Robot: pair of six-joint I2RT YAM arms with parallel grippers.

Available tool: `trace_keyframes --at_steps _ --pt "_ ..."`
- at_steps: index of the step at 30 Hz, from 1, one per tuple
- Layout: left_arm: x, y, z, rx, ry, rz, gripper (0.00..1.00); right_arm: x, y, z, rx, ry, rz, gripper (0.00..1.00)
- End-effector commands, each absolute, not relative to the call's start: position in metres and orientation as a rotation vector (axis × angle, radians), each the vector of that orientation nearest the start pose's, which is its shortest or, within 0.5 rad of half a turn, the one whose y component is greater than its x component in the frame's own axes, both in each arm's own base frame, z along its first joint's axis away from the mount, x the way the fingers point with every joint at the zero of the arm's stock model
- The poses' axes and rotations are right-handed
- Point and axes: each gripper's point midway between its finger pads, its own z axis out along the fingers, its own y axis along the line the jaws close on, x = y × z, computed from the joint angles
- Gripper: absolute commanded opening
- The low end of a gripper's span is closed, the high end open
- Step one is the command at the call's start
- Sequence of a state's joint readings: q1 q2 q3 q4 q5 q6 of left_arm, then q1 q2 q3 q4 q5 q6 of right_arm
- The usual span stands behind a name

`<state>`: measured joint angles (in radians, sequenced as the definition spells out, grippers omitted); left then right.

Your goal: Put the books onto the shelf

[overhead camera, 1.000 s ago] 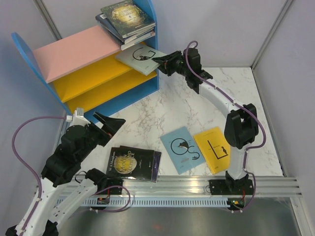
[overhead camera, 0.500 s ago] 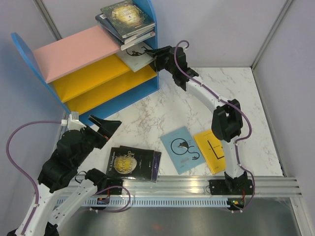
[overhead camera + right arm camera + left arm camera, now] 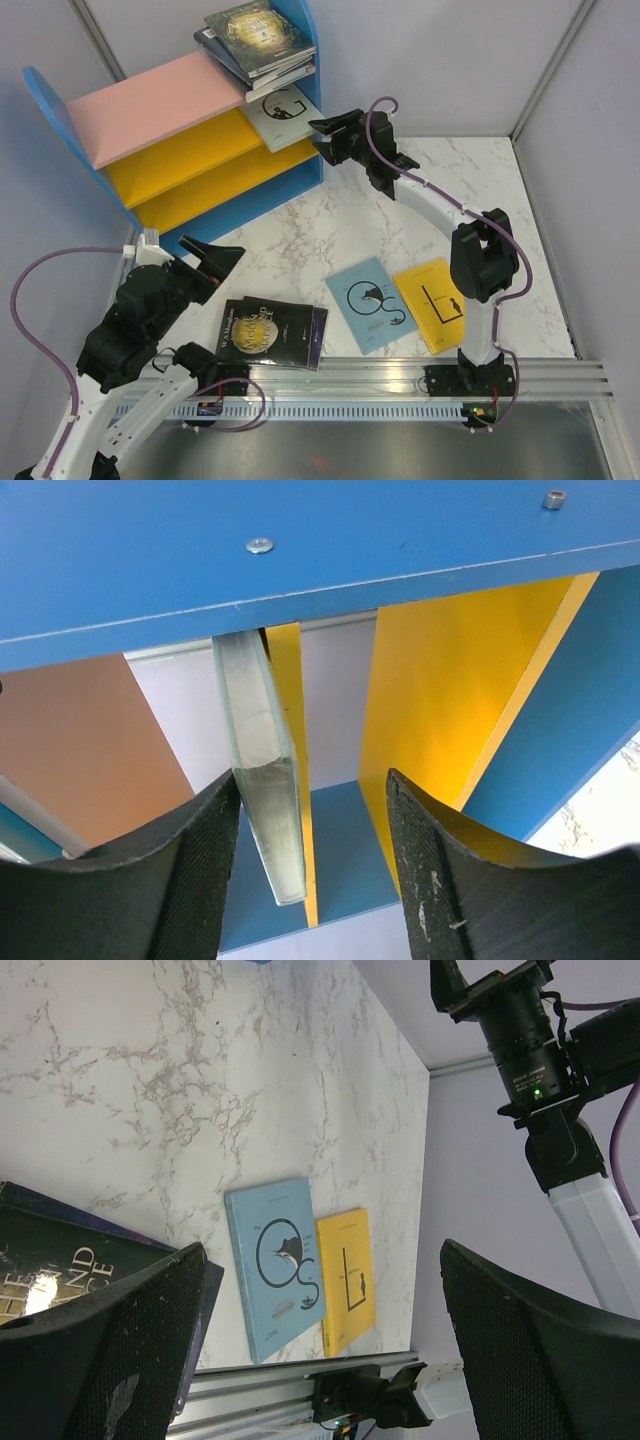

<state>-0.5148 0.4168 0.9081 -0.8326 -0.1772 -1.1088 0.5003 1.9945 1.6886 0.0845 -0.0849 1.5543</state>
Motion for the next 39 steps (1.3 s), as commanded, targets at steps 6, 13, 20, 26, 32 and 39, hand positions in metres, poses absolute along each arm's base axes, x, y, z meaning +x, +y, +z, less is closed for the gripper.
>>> trace_keyframes --at_steps 6,13,20,26,32,39 --pt "0.166 -0.098 0.292 -0.7 1.862 -0.911 0.99 0.496 0.359 0.303 0.869 1.873 1.464 0.59" --pt "0.156 -0.088 0.295 -0.704 1.843 -0.892 0.99 0.489 0.383 0.318 0.828 1.875 1.509 0.57" --pt "0.148 -0.076 0.297 -0.705 1.836 -0.847 0.99 0.481 0.405 0.317 0.808 1.917 1.509 0.32" --pt "0.141 -0.06 0.305 -0.708 1.807 -0.788 1.0 0.49 0.412 0.302 0.844 1.938 1.493 0.14" --pt "0.131 -0.04 0.312 -0.733 1.763 -0.726 1.0 0.507 0.418 0.299 0.888 1.911 1.496 0.11" --pt "0.122 -0.028 0.314 -0.735 1.755 -0.688 1.0 0.527 0.425 0.307 0.918 1.866 1.5 0.09"
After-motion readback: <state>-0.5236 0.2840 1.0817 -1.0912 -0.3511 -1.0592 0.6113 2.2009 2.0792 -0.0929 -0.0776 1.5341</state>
